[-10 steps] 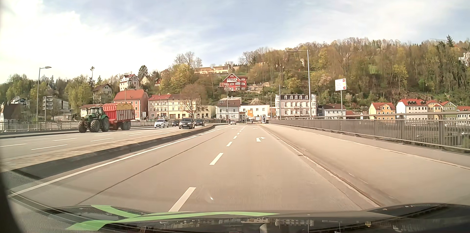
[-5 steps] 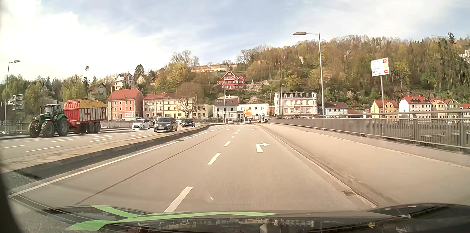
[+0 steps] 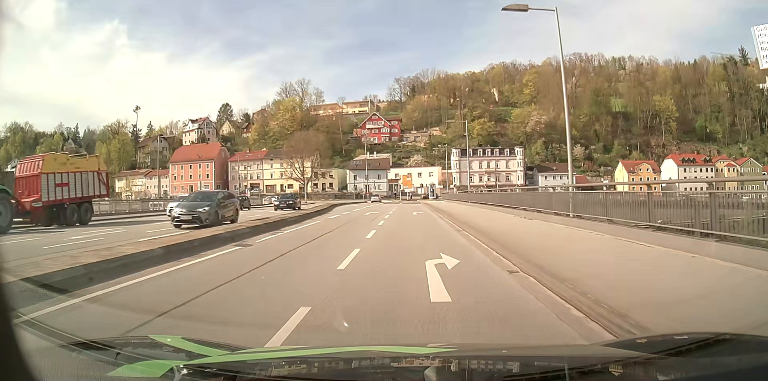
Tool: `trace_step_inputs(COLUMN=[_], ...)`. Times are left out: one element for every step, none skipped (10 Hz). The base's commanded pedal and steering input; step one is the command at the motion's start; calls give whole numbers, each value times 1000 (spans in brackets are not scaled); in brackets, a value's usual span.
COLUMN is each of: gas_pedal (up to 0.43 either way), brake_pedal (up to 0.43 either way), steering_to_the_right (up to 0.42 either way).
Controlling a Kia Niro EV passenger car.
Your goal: Follow the waypoints while adhering to traffic rules and regulations
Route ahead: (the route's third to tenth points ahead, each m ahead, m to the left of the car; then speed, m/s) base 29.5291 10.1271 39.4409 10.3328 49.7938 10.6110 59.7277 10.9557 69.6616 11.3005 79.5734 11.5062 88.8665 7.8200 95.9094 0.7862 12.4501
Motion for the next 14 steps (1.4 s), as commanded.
trace_step_inputs(gas_pedal=[157,157,157,157,157,150,87,0,0,0,0,0,0,0], brake_pedal=[0,0,0,0,0,0,0,0,0,0,0,0,0,0], steering_to_the_right=[-10,-7,-3,-2,-2,-3,-2,-2,-2,-3,-2,-2,-2,-2])
